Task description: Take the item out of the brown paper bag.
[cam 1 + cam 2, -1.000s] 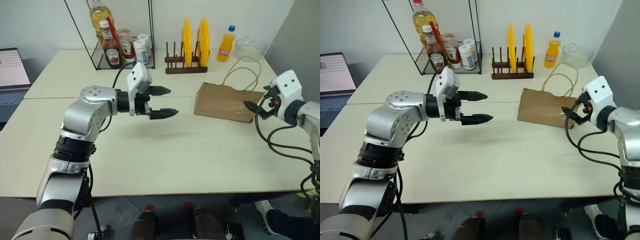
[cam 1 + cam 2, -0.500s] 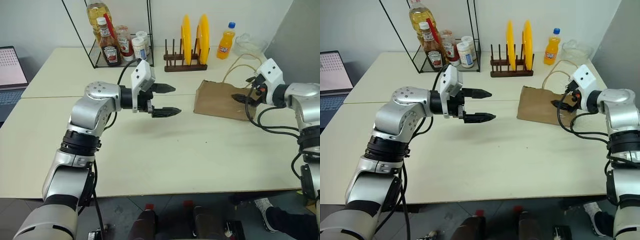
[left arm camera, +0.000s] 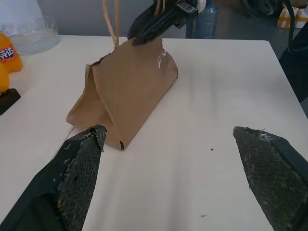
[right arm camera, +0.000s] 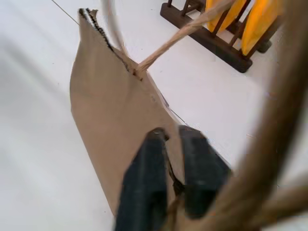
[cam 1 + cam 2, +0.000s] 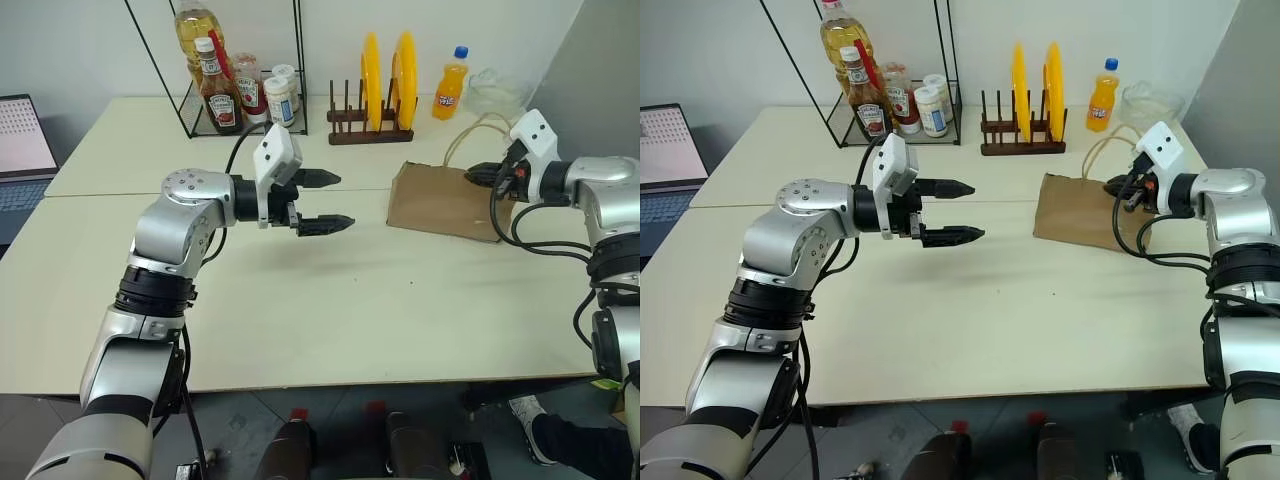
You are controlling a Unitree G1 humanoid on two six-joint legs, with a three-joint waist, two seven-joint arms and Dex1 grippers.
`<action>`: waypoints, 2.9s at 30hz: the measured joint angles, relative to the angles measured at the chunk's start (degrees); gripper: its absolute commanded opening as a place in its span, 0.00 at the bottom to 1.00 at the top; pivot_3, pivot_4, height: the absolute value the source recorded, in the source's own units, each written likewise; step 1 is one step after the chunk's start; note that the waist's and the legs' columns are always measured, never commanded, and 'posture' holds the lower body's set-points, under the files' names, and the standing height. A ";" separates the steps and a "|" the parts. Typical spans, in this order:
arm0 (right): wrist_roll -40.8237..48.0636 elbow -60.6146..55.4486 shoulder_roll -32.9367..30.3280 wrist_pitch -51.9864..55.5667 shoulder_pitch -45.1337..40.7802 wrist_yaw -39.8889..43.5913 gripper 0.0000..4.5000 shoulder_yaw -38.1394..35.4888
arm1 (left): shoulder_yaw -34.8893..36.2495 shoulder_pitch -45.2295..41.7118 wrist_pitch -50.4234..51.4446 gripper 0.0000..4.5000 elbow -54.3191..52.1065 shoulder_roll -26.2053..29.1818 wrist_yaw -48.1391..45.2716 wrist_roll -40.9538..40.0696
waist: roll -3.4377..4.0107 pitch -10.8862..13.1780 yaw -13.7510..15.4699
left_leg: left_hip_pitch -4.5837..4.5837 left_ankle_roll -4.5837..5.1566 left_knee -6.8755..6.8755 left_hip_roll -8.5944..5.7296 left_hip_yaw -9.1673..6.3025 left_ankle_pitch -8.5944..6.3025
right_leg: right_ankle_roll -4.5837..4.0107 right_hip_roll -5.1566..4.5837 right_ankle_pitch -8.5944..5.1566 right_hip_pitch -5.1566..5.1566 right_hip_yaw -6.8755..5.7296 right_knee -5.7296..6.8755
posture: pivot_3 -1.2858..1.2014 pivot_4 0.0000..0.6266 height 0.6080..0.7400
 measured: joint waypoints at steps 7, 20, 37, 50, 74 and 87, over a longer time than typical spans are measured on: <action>-2.37 2.09 -0.02 -4.04 -1.15 1.83 0.01 1.28 | 0.03 0.13 0.20 1.00 -0.87 0.32 0.80 0.16 | 0.01 0.01 -0.06 | 0.06 0.06 0.03 0.02 -0.05 0.04 | -0.13 0.24 0.19 0.00 -0.06 0.07 | 0.52 0.24 1.00; -0.04 4.97 3.03 -5.22 -6.33 3.28 0.01 -0.53 | 0.52 0.70 0.23 1.00 -1.69 1.85 1.78 0.22 | 0.01 0.01 -0.78 | 0.03 0.05 0.04 0.04 -0.04 0.04 | -0.13 0.19 0.20 -0.03 0.01 0.05 | 0.52 0.24 1.00; 0.06 8.45 3.61 -5.00 -9.52 -0.60 0.01 -2.49 | 0.61 1.42 0.37 1.00 -2.43 1.94 2.24 0.09 | 0.05 0.03 -0.85 | 0.03 0.06 0.04 0.03 0.00 0.04 | -0.14 0.18 0.21 -0.06 0.04 0.06 | 0.52 0.24 1.00; 0.17 9.13 4.01 -2.40 -8.67 -1.88 0.01 -2.86 | 0.60 1.36 0.26 1.00 -2.26 1.79 1.94 0.11 | 0.05 0.03 -1.03 | 0.05 0.06 0.05 0.03 0.02 0.05 | -0.15 0.19 0.22 -0.07 0.05 0.12 | 0.52 0.24 1.00; -2.12 3.60 -1.10 0.12 -3.63 5.14 0.01 0.11 | 0.52 1.34 0.23 1.00 -1.62 1.27 1.07 0.14 | 0.07 0.03 -1.25 | 0.03 0.06 0.08 0.02 0.05 0.05 | -0.15 0.20 0.23 -0.10 0.04 0.14 | 0.52 0.24 1.00; -2.10 -0.19 -3.86 4.15 -1.54 10.27 0.96 0.48 | 0.51 1.34 0.23 1.00 -1.54 0.77 1.03 0.14 | 0.07 0.03 -1.21 | 0.03 0.06 0.10 0.02 0.04 0.05 | -0.15 0.19 0.23 -0.08 0.04 0.14 | 0.52 0.24 1.00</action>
